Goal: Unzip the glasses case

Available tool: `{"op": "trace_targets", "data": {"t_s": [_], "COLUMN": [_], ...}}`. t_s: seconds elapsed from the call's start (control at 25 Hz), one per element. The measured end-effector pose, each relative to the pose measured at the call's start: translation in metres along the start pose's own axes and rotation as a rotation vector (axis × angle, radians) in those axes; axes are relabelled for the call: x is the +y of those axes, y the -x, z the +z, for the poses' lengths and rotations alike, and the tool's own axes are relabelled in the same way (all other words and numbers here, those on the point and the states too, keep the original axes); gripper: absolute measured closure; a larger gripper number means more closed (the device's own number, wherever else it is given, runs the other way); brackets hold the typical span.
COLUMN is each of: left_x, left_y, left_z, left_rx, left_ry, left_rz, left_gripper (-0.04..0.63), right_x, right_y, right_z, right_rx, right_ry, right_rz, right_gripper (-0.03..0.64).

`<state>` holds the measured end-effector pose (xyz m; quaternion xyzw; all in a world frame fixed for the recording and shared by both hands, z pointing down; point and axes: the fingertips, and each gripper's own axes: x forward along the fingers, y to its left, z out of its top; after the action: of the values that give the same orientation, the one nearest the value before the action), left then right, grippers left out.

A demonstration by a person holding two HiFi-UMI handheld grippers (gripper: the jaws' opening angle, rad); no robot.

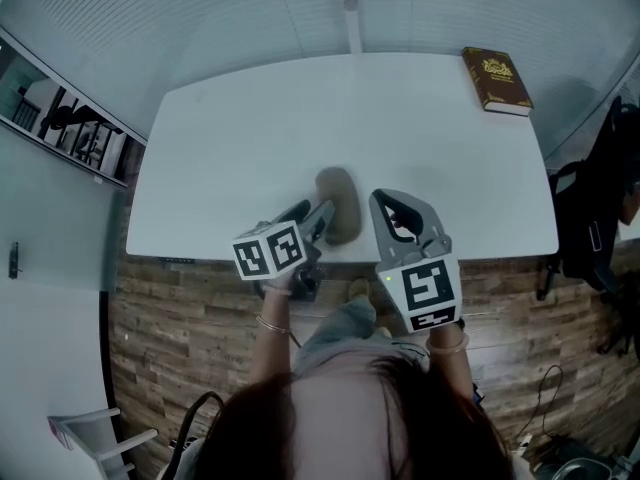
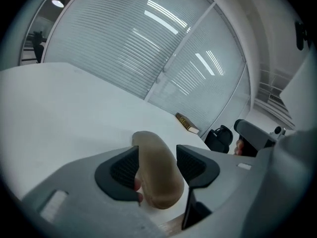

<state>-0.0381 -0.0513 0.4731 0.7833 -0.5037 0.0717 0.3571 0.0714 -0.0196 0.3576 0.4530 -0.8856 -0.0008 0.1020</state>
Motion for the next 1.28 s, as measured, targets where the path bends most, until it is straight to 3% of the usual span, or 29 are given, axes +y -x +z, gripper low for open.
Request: {"op": "trace_targets", "data": {"t_s": [0.12, 0.32, 0.52, 0.84, 1.04, 1.28], "left_x": [0.000, 0.001, -0.006, -0.026, -0.045, -0.056], "left_y": [-0.017, -0.037, -0.045, -0.066, -0.079, -0.082], "left_z": [-0.008, -0.019, -0.022, -0.027, -0.030, -0.030], "left_rx": [0.055, 0.149, 0.189, 0.250, 0.275, 0.313], "left_ry": [0.045, 0.052, 0.091, 0.093, 0.039, -0.008], "left_rz": [-0.047, -0.063, -0.121, -0.226, -0.253, -0.320], "left_gripper": [0.336, 0.276, 0.239, 0.216, 0.222, 0.284], "right_x": [-0.005, -0.014, -0.020, -0.025, -0.030, -0.041], "right_y": [-0.011, -0.023, -0.028, -0.035, -0.041, -0.056], "right_z": [0.001, -0.001, -0.006, -0.012, -0.013, -0.008], "right_rx": [0.002, 0.012, 0.035, 0.057, 0.058, 0.055], "right_ry": [0.005, 0.001, 0.003, 0.008, -0.011, -0.006], "right_rz": [-0.010, -0.029, -0.054, -0.075, -0.091, -0.113], "right_gripper": [0.614, 0.614, 0.614, 0.614, 0.614, 0.614]}}
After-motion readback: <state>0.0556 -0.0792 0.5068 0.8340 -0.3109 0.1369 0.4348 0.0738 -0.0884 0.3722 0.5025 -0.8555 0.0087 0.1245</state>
